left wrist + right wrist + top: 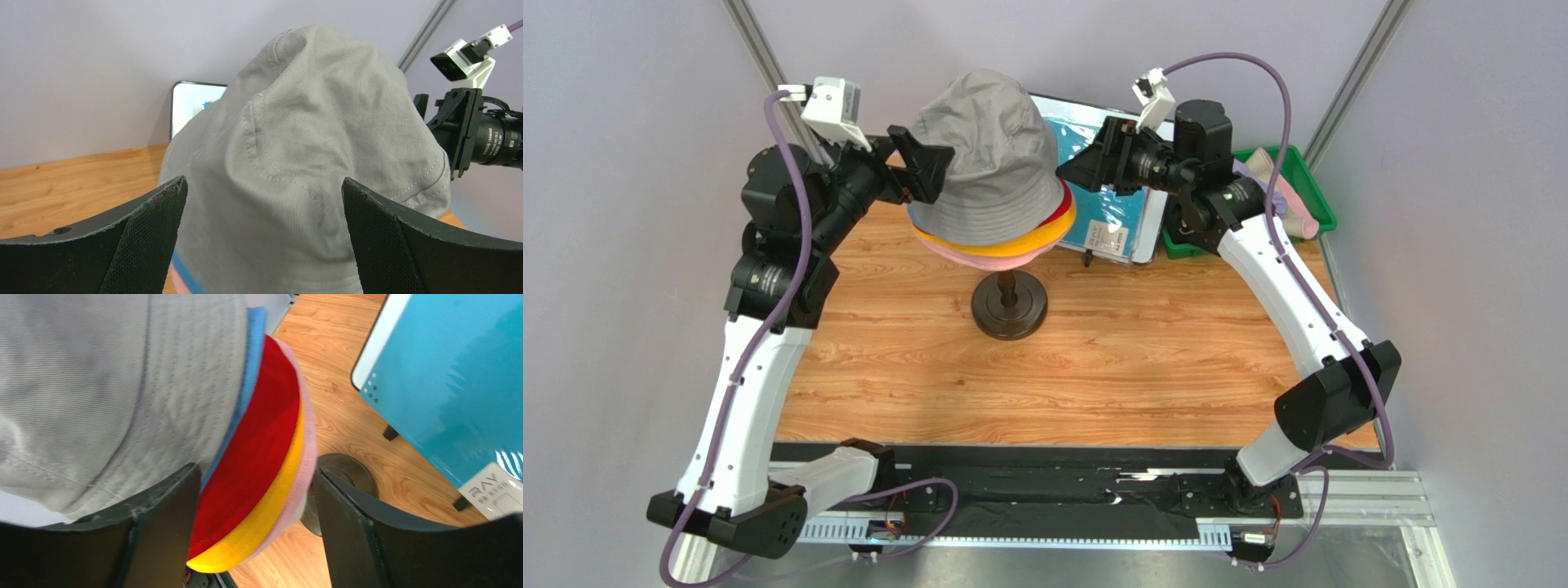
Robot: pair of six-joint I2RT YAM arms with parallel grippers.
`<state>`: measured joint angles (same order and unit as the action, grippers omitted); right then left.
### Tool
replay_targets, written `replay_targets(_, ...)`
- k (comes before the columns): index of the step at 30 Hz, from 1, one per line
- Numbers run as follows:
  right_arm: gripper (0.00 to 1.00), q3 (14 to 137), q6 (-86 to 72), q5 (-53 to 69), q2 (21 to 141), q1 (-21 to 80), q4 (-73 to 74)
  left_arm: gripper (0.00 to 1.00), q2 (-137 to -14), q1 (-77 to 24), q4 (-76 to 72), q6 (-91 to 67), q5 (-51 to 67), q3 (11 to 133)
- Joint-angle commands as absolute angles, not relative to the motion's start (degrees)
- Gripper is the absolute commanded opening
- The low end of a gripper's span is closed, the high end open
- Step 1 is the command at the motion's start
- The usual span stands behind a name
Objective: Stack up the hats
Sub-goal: Stack the hat on the hat, then pick up the hat from the bin.
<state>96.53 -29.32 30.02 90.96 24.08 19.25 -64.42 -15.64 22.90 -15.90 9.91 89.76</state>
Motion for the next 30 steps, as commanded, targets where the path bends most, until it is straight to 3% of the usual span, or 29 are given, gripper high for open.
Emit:
replay_targets(1, 0.74, 98.88, -25.05, 30.14, 88.16, 21.9, 28.82, 0.99, -57.76, -15.73, 23.2, -12.32, 3.36, 90.89)
replay_targets(5, 0.75, 96.86, -23.04, 28.66, 82.54, 17.15, 31.54, 0.99, -51.95, -15.73, 22.68, -9.24, -8.58, 86.49)
replay_targets(8, 0.76, 98.08, -17.52, 15.78, 79.72, 15.21, 40.31, 1.0, -47.38, -15.73, 23.2, -5.99, -15.0, 81.58)
replay_targets(12, 0.78, 99.67, -13.19, -13.44, 81.56, 15.03, 49.74, 1.0, -40.45, -15.73, 23.82, -2.82, -21.7, 72.35)
replay_targets(14, 0.8, 97.92, -14.32, -19.4, 83.4, 14.16, 50.71, 1.0, -38.33, -15.73, 23.21, -1.94, -21.97, 66.64)
replay_targets(19, 0.79, 89.58, -22.92, -16.26, 86.04, 10.29, 42.3, 0.99, -36.82, -15.73, 23.82, -3.24, -19.87, 58.46)
replay_targets(25, 0.77, 78.59, -37.93, -17.93, 88.42, 6.42, 28.87, 1.0, -38.67, -15.73, 25.93, -5.71, -13.98, 58.36)
replay_targets(30, 0.73, 71.91, -45.78, -27.13, 89.03, 5.98, 20.84, 0.99, -37.62, -15.73, 25.66, -5.98, -13.71, 57.57)
